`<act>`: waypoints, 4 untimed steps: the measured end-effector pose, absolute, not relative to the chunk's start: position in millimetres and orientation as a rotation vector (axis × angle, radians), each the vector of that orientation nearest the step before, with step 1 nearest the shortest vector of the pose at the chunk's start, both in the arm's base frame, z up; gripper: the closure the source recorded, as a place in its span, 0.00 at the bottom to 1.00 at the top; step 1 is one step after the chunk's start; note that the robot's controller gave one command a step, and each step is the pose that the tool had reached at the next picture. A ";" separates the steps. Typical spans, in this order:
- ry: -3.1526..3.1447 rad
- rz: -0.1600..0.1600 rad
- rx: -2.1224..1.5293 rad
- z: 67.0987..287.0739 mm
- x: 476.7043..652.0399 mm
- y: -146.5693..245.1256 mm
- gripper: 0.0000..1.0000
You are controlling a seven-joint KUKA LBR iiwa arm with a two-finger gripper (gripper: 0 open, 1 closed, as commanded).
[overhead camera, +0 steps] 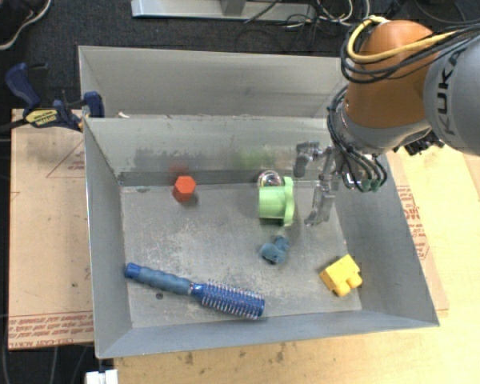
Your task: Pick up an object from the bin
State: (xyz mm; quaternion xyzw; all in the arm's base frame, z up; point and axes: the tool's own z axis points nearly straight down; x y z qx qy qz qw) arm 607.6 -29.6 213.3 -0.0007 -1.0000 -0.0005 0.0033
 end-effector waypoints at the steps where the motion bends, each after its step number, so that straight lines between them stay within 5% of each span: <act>1: -3.137 -0.003 0.097 83.0 588.9 -7.2 0.00; 2: -3.124 -0.001 0.309 68.8 538.0 -22.5 0.00; 3: -3.096 0.002 0.544 79.5 536.6 -86.4 0.00; 4: -3.068 -0.003 0.684 69.4 501.1 -54.4 0.00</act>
Offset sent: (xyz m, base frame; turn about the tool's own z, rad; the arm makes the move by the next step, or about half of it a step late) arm -0.0178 0.0209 -0.1270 -0.0634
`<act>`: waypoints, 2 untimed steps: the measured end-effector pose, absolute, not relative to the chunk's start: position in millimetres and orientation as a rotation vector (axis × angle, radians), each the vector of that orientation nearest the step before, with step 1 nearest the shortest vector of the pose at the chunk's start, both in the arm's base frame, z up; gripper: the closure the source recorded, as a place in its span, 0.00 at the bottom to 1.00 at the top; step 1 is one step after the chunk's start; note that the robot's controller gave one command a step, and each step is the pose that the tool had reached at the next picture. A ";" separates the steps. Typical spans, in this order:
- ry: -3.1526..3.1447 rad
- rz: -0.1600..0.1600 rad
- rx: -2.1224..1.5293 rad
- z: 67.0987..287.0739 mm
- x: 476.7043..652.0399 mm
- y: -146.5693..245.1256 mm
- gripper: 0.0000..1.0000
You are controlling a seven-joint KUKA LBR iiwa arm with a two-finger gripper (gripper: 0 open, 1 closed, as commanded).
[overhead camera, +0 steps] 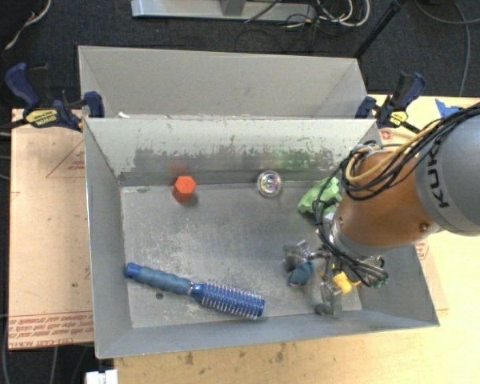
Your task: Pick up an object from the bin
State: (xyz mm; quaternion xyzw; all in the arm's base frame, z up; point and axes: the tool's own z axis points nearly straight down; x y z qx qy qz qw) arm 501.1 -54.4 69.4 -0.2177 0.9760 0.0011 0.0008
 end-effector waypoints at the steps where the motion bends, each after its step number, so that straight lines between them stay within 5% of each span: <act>1: 3.065 0.002 -0.682 70.0 501.7 -55.4 1.00; 2: 3.036 -0.005 -0.766 193.6 507.1 -62.5 1.00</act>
Offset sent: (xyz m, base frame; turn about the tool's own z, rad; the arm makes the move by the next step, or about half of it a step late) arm 0.0000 0.0000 0.0000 0.0000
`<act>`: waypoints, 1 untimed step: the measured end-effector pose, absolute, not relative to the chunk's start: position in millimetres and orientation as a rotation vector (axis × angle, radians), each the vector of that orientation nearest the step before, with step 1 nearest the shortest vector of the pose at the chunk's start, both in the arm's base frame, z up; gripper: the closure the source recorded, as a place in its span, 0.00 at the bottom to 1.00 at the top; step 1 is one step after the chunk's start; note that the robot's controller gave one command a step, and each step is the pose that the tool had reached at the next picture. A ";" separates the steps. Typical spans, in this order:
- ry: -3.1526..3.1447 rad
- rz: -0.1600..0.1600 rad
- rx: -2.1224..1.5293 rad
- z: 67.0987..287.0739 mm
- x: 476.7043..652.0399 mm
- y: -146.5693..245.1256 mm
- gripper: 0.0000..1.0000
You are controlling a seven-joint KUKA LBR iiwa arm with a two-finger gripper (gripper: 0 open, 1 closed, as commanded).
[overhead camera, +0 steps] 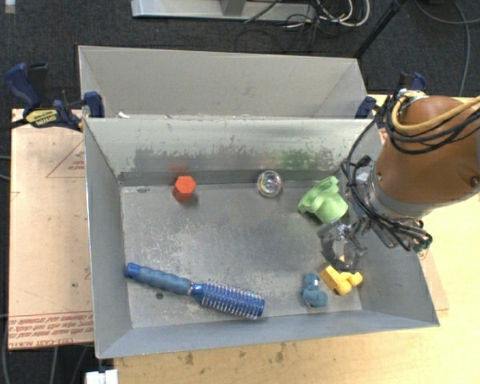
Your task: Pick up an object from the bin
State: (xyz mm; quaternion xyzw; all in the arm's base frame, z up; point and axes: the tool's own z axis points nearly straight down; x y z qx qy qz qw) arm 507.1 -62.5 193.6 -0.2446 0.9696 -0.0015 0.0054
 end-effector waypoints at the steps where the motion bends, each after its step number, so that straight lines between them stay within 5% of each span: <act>1: 3.044 0.002 -0.768 189.0 505.4 -62.1 0.00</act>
Offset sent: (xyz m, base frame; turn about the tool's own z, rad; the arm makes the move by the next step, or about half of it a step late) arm 0.0000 0.0000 0.0000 0.0000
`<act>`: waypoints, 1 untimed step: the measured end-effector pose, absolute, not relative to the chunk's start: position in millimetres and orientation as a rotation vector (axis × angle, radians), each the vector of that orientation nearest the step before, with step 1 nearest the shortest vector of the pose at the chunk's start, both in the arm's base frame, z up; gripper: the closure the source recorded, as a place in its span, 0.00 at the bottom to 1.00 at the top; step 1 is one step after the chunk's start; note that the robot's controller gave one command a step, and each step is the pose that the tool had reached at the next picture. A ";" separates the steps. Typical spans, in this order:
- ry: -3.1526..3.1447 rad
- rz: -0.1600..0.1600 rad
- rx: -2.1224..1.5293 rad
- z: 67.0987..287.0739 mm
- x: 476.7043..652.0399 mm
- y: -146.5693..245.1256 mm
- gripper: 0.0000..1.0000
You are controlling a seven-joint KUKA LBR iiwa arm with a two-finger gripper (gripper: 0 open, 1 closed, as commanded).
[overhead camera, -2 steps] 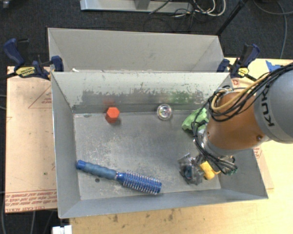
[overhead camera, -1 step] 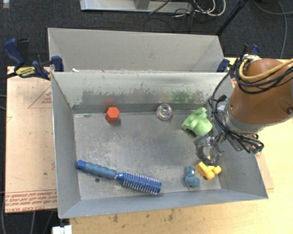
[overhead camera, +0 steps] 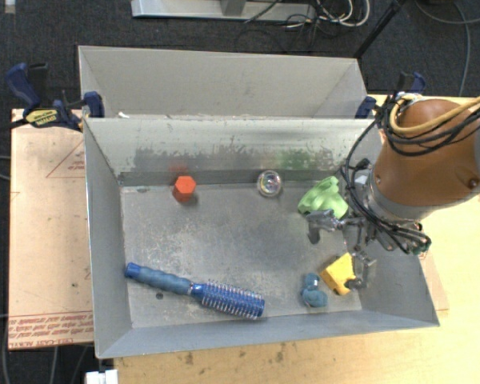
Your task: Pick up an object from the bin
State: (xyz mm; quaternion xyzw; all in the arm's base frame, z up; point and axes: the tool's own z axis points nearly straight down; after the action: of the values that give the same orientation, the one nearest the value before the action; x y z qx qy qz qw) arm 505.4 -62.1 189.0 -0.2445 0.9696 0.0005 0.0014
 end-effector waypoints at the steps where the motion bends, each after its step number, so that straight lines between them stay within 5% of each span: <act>1: 3.044 0.002 -0.768 188.9 505.3 -62.1 1.00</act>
Offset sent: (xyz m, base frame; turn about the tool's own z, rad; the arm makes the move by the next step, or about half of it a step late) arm 0.0000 0.0000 0.0000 0.0000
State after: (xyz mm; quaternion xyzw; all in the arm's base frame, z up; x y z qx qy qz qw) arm 505.3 -62.1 188.9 -0.2445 0.9696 0.0006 0.0013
